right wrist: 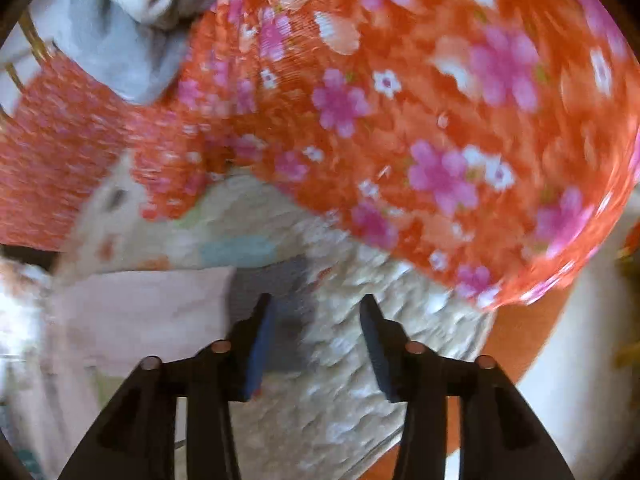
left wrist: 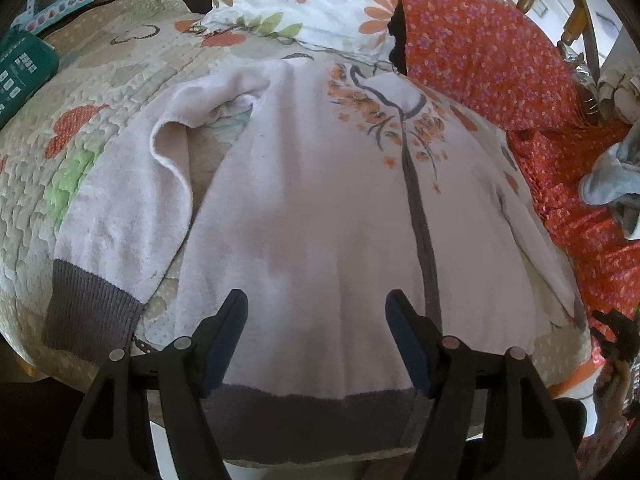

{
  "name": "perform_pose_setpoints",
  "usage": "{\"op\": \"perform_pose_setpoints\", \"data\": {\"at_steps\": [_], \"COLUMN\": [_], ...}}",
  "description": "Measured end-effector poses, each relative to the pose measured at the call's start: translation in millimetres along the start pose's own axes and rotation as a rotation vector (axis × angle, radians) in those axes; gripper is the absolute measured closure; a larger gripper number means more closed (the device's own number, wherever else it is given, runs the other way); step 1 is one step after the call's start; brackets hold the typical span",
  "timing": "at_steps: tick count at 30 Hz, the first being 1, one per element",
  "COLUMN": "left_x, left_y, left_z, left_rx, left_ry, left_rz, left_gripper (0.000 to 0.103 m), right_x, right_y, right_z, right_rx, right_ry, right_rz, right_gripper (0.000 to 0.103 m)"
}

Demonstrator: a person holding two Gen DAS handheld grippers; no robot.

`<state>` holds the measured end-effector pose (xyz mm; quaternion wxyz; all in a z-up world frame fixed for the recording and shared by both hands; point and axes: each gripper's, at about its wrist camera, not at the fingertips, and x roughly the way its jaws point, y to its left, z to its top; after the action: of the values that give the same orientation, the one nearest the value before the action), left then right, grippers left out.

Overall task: Fold small clothes
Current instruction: 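Grasp the grey cuff of the cardigan sleeve with the right gripper, then carry the grey cuff across the cardigan body with the right gripper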

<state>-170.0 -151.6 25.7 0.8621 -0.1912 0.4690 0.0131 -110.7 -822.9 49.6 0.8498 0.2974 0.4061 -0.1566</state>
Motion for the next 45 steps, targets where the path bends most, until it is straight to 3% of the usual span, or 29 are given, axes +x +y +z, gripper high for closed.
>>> {"op": "perform_pose_setpoints", "data": {"at_steps": [3,9,13,17,18,19,20,25,31,34,39,41,45], "left_x": [0,-7,-7,-13,-15,-18,-20,-29,-29,-30,-26,-28,-47], "left_y": [-3,-4,0,5,6,8,9,16,42,61,112,130,155], "left_z": [-1,-1,3,12,14,18,23,70,133,147,156,163,170], "left_rx": [0.013,0.036,0.034,0.025,0.025,0.026,0.031,0.079,0.047,0.008,-0.154,-0.234,-0.317], "left_ry": [0.003,-0.022,-0.021,-0.043,-0.05,-0.059,-0.066,-0.146,-0.25,-0.281,-0.263,-0.254,-0.298], "left_rz": [0.002,0.007,0.012,0.007,0.008,0.009,0.008,0.046,0.075,0.073,0.056,-0.001,-0.031], "left_gripper": [0.033,0.032,0.031,0.031,0.031,0.031,0.031,0.031,0.03,0.03,0.029,0.029,0.029], "right_x": [8,35,53,59,63,68,73,51,26,28,47,60,88], "right_y": [2,-1,11,24,32,36,40,78,189,259,360,401,472], "right_z": [-9,-29,-34,-10,-4,0,4,11,-3,-22,-73,-101,-156], "right_rx": [0.015,0.186,0.196,0.138,0.087,0.052,0.037,0.004,-0.145,-0.25,-0.403,-0.469,-0.586], "right_ry": [0.077,0.2,0.164,0.044,0.028,0.027,0.031,0.005,0.05,0.091,0.154,0.183,0.237], "right_rz": [0.121,0.261,0.219,0.105,0.053,0.015,-0.005,0.118,0.333,0.389,0.437,0.448,0.458], "right_gripper": [0.051,0.046,0.044,0.046,0.062,0.094,0.097,0.097,0.097,0.097,0.097,0.098,0.098]}}
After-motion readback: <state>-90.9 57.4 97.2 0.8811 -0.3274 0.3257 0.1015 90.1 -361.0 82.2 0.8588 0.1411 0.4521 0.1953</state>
